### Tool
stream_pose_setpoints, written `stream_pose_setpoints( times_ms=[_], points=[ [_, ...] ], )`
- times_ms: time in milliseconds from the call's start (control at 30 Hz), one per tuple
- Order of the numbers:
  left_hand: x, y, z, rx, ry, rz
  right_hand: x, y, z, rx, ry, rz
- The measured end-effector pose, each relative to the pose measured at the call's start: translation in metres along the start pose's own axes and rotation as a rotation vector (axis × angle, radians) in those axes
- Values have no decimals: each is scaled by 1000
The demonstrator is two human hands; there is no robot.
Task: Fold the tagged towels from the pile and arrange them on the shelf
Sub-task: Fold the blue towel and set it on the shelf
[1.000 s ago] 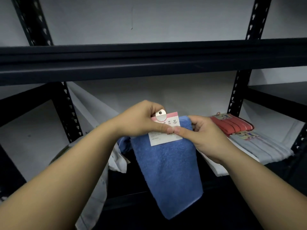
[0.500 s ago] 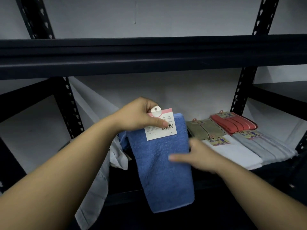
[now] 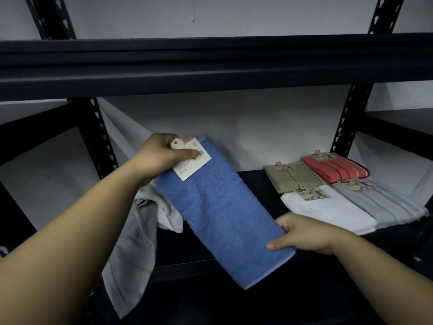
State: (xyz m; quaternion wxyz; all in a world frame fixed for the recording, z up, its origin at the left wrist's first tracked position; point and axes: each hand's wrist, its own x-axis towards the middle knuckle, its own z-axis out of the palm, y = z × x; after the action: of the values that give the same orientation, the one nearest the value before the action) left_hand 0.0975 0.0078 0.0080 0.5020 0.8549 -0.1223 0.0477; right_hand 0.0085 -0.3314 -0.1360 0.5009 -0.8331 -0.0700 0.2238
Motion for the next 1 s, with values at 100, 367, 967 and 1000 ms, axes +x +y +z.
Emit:
stream_pose_setpoints(
  times_ms=[100, 367, 967, 1000],
  points=[
    [0, -29, -6, -6, -3, -111, -6, -10, -19, 163, 97, 34],
    [-17, -91, 0, -31, -83, -379, 11, -22, -50, 504, 336, 80],
    [-50, -168, 47, 834, 134, 55, 71, 15, -18, -681, 504, -55],
    [-52, -168, 49, 837, 151, 68, 72, 15, -18, -698, 505, -60]
  ],
)
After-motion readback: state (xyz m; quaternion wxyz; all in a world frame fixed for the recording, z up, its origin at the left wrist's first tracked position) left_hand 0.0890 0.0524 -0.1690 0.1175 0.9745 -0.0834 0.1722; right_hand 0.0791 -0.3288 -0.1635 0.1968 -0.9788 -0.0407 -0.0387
